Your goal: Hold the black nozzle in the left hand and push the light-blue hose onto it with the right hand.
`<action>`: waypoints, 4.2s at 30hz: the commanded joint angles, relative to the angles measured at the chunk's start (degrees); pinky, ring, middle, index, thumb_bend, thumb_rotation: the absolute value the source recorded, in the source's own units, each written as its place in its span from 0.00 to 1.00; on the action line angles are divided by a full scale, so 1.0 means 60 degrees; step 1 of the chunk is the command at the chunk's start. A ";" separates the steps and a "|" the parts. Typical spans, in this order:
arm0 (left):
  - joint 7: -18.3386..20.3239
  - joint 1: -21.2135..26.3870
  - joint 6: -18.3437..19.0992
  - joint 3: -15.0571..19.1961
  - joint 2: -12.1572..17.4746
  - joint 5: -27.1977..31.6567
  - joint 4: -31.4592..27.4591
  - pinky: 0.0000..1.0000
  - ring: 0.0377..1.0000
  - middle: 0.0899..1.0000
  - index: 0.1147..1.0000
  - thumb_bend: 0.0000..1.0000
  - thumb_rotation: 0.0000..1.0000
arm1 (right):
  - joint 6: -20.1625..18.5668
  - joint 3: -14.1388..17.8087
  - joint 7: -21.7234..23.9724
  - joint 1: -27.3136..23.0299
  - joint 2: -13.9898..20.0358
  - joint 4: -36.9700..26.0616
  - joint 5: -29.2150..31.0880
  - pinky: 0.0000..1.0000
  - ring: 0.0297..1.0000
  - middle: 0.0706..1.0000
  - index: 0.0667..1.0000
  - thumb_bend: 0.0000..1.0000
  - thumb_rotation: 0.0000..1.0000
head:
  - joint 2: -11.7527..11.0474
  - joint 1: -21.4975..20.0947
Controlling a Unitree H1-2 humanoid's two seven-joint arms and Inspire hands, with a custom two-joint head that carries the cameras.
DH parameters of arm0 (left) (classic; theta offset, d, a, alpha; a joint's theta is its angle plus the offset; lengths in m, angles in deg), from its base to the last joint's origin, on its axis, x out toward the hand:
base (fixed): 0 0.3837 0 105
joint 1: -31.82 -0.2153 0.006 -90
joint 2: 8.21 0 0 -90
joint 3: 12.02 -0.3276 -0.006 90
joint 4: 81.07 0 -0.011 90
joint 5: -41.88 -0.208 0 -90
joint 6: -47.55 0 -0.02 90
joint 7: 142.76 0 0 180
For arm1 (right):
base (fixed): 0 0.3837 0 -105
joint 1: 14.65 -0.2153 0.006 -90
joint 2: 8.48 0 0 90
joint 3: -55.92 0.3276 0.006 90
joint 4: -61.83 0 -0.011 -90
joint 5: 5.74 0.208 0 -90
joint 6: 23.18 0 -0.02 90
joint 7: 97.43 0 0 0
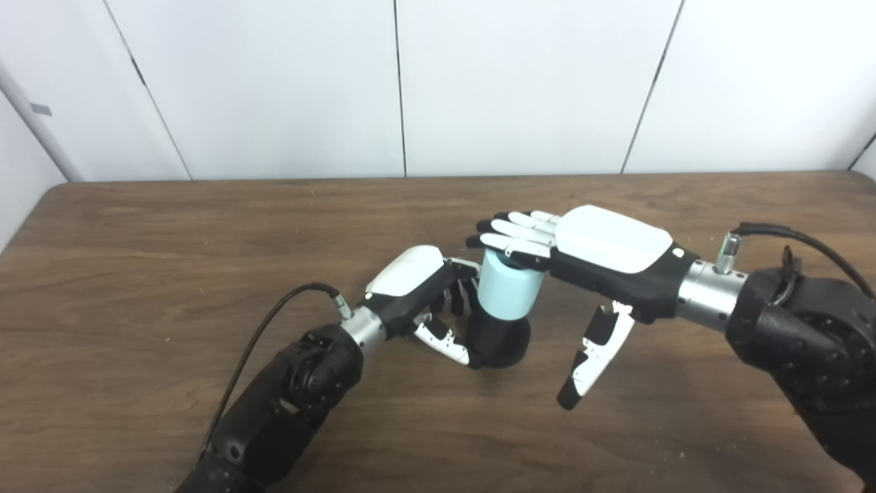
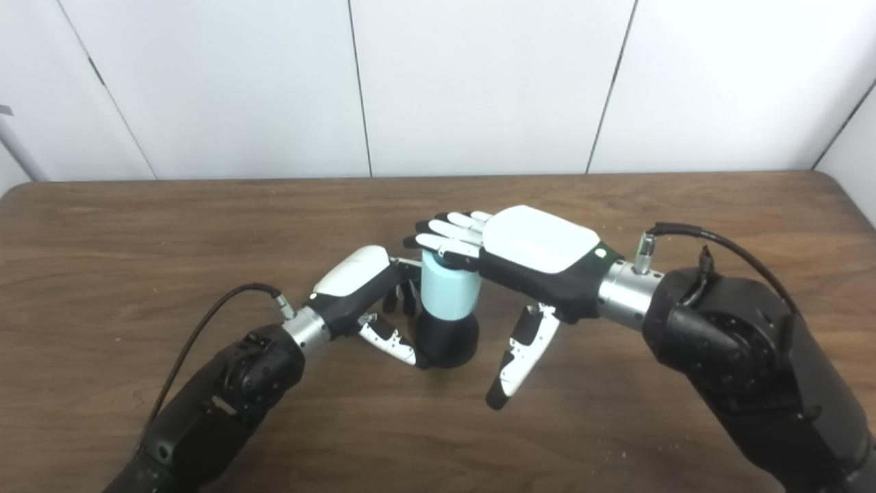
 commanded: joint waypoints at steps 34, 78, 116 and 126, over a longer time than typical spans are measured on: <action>0.0398 -0.0107 0.0556 0.0087 0.0290 -0.0374 0.0295 0.56 0.50 0.47 0.39 0.52 0.00 | 0.0634 -0.1119 0.0515 0.0168 0.0104 0.0307 0.0064 1.00 1.00 0.97 0.90 0.95 0.41 | 0.0140 0.0032; 0.0399 -0.0021 0.0635 0.0185 0.0104 -0.0464 0.0349 0.56 0.51 0.47 0.39 0.52 0.00 | -0.0139 -0.1001 0.0442 0.0020 0.0147 0.0351 0.0722 1.00 1.00 1.00 1.00 0.88 0.53 | 0.0140 0.0096; 0.0477 -0.0157 0.0550 0.0214 0.0297 -0.0426 0.0377 0.56 0.51 0.47 0.39 0.52 0.00 | -0.0979 0.3063 -0.3504 0.1309 -0.2356 0.0494 0.1514 0.57 0.75 0.89 0.93 0.65 0.46 | 0.0050 0.0020; 0.0505 -0.0184 0.0552 0.0260 0.0331 -0.0351 0.0367 0.53 0.51 0.47 0.39 0.52 0.00 | -0.2693 0.5768 -0.5446 0.1413 -0.3876 0.1435 0.4532 0.52 0.67 0.80 0.84 0.61 0.73 | 0.0024 0.0010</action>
